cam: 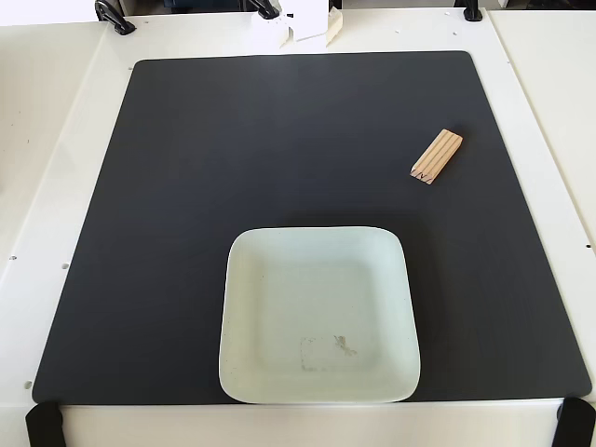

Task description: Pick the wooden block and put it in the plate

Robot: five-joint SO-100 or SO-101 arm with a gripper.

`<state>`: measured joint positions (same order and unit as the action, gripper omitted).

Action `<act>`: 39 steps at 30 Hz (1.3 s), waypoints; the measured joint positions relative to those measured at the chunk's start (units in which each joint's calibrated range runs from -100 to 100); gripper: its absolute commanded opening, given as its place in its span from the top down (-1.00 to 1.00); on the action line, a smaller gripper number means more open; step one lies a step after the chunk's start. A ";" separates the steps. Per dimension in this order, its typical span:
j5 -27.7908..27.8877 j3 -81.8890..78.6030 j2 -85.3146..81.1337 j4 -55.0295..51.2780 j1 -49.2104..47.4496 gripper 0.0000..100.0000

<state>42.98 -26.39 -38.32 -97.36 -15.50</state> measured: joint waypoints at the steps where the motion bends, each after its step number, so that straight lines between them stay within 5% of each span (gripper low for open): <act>1: -1.93 4.66 4.68 -0.09 -1.64 0.98; 10: -17.32 24.51 30.28 6.89 -10.43 0.96; 15: -21.44 24.77 39.39 12.24 -11.40 0.69; 19: -23.00 24.77 42.28 13.95 -11.40 0.56; 39: -25.51 17.74 54.70 35.97 -6.57 0.56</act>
<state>17.48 -8.65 16.38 -61.39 -22.07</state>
